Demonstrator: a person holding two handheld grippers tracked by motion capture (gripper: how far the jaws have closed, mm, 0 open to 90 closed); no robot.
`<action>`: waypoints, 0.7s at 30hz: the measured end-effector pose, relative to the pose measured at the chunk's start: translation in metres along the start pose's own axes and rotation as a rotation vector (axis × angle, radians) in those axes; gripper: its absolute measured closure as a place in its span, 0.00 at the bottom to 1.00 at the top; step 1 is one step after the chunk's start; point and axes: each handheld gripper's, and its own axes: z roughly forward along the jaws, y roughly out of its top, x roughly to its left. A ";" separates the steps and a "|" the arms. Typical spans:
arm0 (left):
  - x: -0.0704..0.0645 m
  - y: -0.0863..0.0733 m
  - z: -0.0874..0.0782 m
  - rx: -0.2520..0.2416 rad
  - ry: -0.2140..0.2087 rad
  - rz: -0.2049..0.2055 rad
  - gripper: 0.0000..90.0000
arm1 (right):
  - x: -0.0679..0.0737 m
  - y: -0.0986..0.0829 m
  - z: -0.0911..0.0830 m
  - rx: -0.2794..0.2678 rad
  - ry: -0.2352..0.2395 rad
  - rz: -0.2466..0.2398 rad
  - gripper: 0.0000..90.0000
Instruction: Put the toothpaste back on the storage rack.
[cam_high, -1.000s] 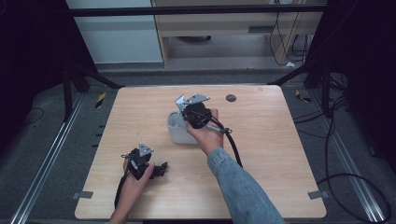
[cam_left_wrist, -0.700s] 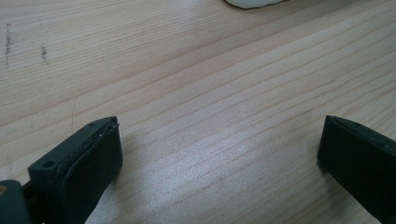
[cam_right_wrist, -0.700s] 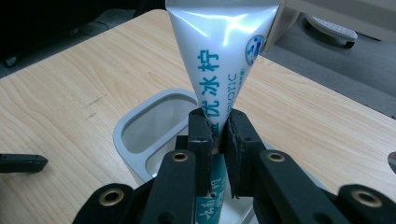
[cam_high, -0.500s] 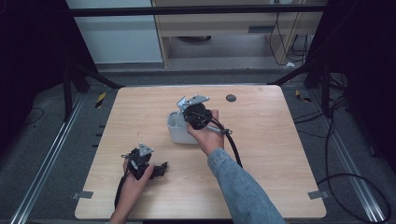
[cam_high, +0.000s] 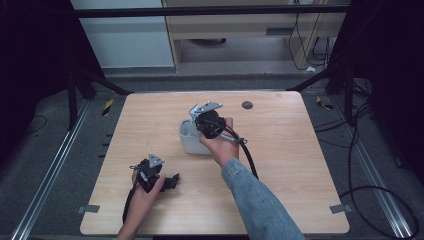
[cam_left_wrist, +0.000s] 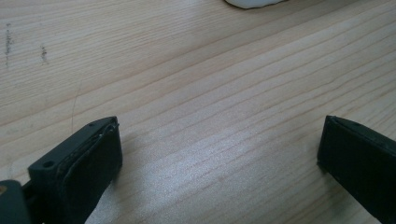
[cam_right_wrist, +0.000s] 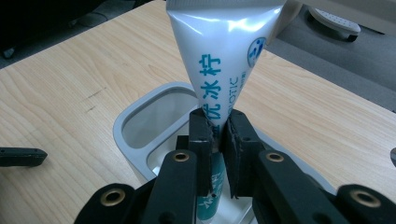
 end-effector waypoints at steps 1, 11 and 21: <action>0.000 0.000 0.000 0.000 0.000 0.000 0.00 | 0.000 0.000 0.000 0.002 0.001 -0.001 0.91; 0.000 0.000 0.000 0.000 0.000 0.000 0.00 | 0.001 -0.001 0.003 0.014 0.004 0.010 0.91; 0.000 0.000 0.000 0.000 -0.003 0.004 0.00 | 0.001 0.000 0.006 0.028 0.007 0.016 0.91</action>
